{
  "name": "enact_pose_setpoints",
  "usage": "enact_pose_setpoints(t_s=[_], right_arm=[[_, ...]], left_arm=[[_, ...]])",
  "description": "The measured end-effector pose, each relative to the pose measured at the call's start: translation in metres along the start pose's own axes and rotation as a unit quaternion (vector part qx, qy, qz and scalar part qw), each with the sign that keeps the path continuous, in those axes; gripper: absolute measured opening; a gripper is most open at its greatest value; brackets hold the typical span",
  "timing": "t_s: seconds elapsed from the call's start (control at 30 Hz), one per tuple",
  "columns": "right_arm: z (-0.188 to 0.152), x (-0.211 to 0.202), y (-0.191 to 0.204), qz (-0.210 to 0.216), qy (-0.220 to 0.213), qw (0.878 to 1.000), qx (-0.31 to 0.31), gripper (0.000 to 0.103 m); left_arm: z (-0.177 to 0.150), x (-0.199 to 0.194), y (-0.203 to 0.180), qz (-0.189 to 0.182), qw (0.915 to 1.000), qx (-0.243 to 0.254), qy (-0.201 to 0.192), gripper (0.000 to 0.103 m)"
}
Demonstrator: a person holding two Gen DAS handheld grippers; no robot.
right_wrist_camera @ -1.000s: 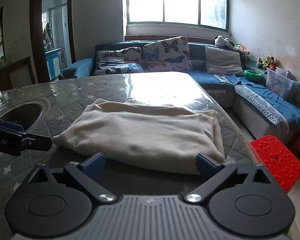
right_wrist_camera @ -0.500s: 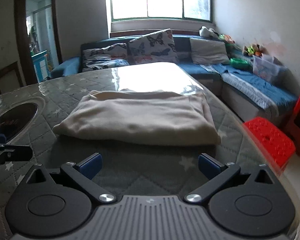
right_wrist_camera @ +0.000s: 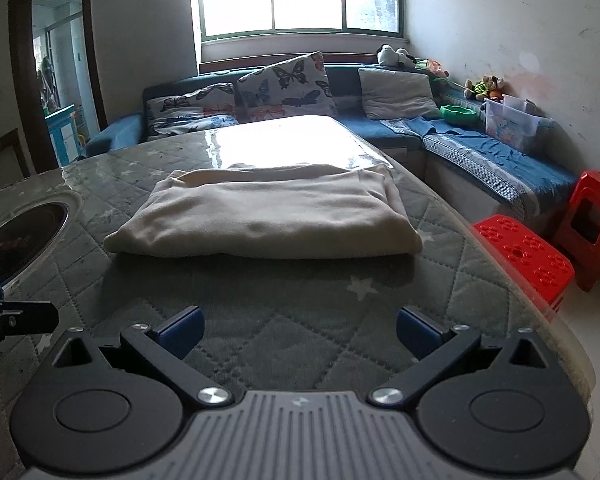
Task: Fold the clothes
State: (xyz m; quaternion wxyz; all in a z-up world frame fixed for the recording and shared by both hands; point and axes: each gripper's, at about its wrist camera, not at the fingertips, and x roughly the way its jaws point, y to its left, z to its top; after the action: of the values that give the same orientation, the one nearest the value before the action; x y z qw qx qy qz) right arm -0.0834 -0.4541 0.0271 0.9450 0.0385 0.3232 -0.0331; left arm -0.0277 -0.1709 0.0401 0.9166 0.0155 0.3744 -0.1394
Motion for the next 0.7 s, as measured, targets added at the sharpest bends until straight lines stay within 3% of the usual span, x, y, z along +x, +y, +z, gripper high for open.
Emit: enact_pose_setpoints(t_s=[0.7], right_arm=[[-0.012,-0.016,0.006,0.000,-0.003,1.000,0.007,0.103]], left_arm=[[-0.014,-0.012,-0.013,-0.001,0.9997,0.022,-0.003,0.103]])
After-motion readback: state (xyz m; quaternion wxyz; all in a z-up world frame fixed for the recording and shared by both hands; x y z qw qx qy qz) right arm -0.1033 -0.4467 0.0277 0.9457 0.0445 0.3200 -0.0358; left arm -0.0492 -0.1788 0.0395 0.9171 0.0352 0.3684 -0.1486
